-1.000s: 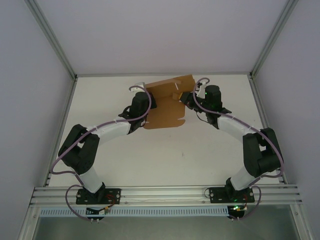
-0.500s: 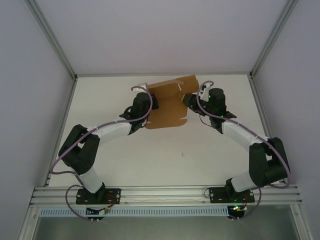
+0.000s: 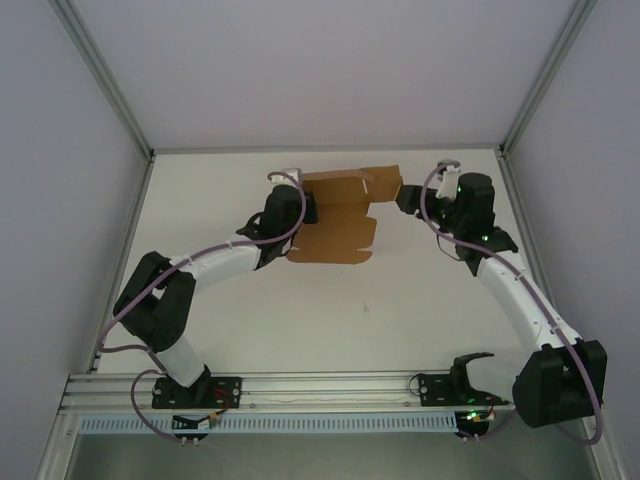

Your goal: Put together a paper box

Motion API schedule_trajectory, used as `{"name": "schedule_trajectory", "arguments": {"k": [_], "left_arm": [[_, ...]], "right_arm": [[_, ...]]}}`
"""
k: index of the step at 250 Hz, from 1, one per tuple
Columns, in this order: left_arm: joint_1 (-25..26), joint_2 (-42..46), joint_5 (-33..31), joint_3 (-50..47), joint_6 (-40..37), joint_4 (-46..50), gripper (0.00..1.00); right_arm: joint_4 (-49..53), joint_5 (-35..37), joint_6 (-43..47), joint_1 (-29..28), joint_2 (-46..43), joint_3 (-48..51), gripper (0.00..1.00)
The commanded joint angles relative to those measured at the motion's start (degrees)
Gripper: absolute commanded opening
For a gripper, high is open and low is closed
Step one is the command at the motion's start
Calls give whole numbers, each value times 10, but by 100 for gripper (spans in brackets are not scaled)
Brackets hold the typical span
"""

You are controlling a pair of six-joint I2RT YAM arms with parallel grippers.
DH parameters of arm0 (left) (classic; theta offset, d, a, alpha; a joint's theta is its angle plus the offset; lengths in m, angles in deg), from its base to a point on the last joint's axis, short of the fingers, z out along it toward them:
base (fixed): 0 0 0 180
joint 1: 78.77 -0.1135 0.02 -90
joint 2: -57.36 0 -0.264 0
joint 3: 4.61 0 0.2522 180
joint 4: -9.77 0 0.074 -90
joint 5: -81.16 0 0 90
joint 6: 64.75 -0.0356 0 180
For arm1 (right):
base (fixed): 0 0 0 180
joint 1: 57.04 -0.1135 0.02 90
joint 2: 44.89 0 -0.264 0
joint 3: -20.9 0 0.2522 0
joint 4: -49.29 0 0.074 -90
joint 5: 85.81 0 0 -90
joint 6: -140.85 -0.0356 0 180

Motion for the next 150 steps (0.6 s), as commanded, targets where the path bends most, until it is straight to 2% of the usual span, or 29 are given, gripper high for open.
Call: {"name": "schedule_trajectory", "arguments": {"k": [1,16,43,102,133,150], "left_arm": [[1,30,56,5,-28,24,0],[1,31,61,9,-31,33,0],[1,30,65,14,-33,43,0],[1,30,68,19,-33,48,0],[1,30,74,23,-33,50,0],[1,30,76,26,-33,52,0]], "right_arm": [[124,-45,178,6,36,-63,70],[143,-61,199,6,58,-87,69],[144,-84,208,6,82,-109,57],[141,-106,202,6,99,-120,45],[147,-112,205,6,104,-125,44],[150,-114,205,6,109,-128,40]]}}
